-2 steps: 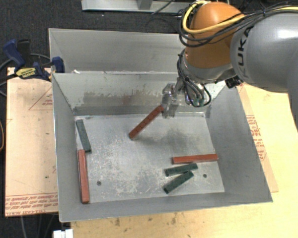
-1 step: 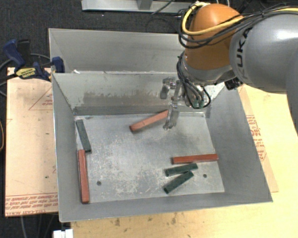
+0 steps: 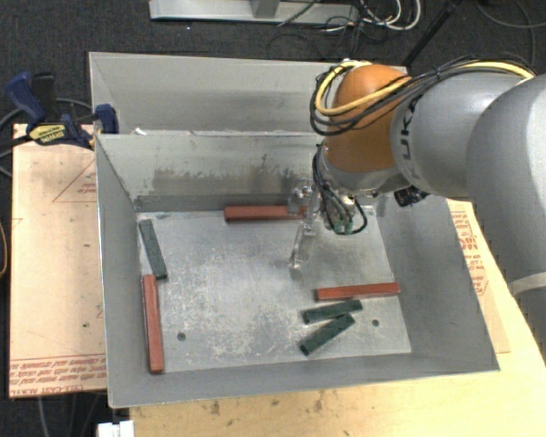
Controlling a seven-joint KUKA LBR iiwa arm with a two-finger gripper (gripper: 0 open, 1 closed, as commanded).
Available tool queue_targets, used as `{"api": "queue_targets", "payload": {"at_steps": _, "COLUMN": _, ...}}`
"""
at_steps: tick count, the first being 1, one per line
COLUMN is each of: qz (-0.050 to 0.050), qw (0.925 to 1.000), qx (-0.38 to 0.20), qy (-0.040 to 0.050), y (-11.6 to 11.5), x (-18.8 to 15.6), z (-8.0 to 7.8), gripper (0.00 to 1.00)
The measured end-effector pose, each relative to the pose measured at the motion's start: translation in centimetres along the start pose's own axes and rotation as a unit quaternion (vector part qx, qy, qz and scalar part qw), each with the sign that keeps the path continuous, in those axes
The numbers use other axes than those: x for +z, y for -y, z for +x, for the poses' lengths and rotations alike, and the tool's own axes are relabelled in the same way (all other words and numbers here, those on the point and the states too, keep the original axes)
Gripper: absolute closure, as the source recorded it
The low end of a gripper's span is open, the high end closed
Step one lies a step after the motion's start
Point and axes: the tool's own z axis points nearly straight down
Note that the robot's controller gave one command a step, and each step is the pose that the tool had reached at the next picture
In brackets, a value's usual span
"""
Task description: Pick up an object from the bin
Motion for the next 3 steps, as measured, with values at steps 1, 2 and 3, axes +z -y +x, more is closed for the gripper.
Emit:
{"api": "queue_targets", "payload": {"at_steps": 1, "qz": -0.001, "qw": 0.9992, "qx": 0.039, "qy": 0.0046, "y": 0.6, "x": 0.2, "z": -0.9, "gripper": 0.00}}
{"api": "queue_targets", "payload": {"at_steps": 2, "qz": -0.002, "qw": 0.9960, "qx": 0.089, "qy": 0.0049, "y": 2.7, "x": 1.8, "z": -0.4, "gripper": 0.00}}
{"api": "queue_targets", "payload": {"at_steps": 3, "qz": -0.002, "qw": 0.9960, "qx": 0.089, "qy": 0.0060, "y": 2.7, "x": 1.6, "z": -0.5, "gripper": 1.00}}
